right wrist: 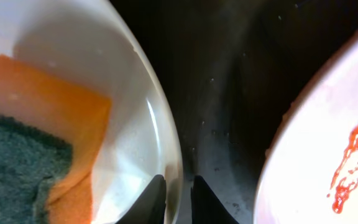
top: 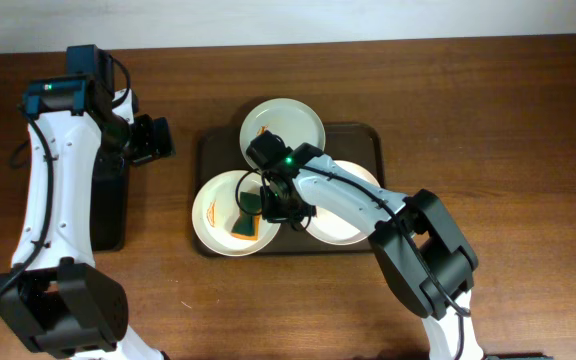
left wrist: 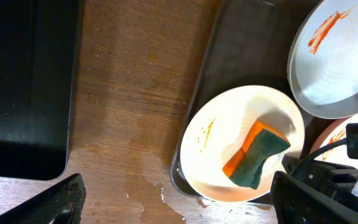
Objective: Clean dirty plates on tray and stack at the side
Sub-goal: 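Scrub the front-left plate with the sponge while the right gripper holds it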
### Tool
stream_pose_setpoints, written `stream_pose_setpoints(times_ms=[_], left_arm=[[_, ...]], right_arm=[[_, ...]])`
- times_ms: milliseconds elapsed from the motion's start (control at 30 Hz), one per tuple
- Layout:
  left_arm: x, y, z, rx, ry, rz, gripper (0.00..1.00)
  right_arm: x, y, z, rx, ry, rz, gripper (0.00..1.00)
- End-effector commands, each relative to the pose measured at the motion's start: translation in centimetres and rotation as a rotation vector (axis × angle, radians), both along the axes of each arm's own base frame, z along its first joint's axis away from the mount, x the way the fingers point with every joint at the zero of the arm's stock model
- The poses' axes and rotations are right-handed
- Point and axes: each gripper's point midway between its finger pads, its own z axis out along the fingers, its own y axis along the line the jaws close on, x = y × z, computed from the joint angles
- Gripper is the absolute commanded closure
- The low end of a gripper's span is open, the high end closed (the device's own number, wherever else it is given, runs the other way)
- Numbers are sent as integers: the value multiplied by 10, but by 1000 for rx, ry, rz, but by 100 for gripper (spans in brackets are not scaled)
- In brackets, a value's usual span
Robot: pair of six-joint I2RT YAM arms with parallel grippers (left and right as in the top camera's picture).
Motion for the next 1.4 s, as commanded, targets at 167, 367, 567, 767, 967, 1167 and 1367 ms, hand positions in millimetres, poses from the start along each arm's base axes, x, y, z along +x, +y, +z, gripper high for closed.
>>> stream_pose_setpoints(times_ms=[167,367,567,767,967,1167,1367], left_arm=[[-19,-38,-54,-120,91,-78,31],[-39,-67,-115,-242,124,-112,43],[-26,-100,-117,-208,52,-224,43],[-34,-111,-125,-163,66,-271,48],[-51,-138,-145,-275,77,-318,43],[-46,-151,-150,-283,28,-353,43],[-44,-171,-149,-275,-9,-411,44]], right_arm=[[16,15,-7,42,-78,40,96],[12,17,-6,58,-53,39,96],[19,3,-1,34,-47,39,82],[21,5,8,35,-44,41,78],[18,9,8,57,-28,45,77],[18,9,8,57,-29,45,77],[18,9,8,57,-27,45,77]])
